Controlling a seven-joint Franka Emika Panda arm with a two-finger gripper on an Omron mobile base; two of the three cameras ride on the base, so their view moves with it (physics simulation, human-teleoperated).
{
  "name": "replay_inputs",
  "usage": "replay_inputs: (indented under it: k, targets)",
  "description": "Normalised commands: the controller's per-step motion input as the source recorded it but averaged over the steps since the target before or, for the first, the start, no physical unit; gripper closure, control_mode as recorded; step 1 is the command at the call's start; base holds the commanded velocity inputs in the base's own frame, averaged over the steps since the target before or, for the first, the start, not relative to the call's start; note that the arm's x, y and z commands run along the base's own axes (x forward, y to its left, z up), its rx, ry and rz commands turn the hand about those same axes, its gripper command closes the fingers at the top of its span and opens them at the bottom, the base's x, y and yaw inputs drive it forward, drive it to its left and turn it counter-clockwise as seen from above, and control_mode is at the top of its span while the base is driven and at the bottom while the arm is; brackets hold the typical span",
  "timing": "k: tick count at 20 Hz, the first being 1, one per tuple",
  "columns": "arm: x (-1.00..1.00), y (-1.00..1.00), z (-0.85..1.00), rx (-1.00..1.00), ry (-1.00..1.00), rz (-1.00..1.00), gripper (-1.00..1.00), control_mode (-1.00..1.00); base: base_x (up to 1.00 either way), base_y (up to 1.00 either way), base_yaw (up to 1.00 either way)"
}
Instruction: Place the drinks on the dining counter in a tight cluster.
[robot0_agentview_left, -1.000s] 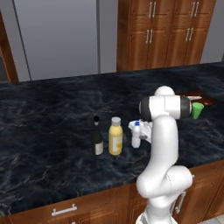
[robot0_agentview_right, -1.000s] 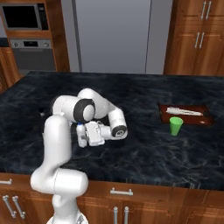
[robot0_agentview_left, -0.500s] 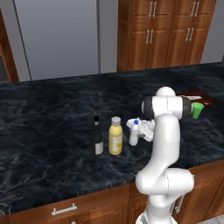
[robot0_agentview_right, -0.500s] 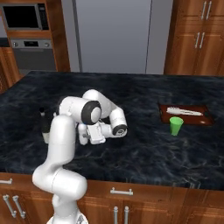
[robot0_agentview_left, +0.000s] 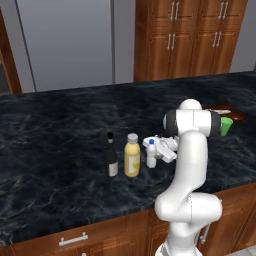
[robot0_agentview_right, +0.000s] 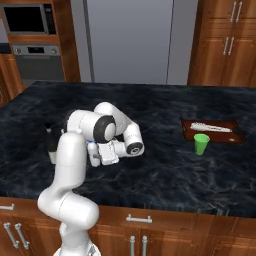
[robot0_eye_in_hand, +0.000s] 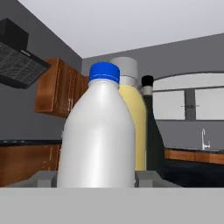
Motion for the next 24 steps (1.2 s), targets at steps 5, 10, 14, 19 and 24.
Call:
replay_inputs:
  k: [5,10,14,19,24]
  targets:
    - [0.12,0.03,-0.45,0.00,0.00,0.00,1.00,-1.00,0.00,0.00,0.00]
    - [0.00,-0.03,-0.40,0.00,0.00,0.00,-1.00,-1.00,0.00,0.00,0.00]
    - [0.00,-0.14,-0.12,0.00,0.00,0.00,-1.00,-1.00,0.00,0.00,0.00]
    - [0.00,-0.29,0.00,-0.01,0.00,0.00,-1.00,-1.00,0.00,0.00,0.00]
    - [0.00,-0.21,0.06,-0.04,0.00,-0.03,-1.00,-1.00,0.00,0.00,0.00]
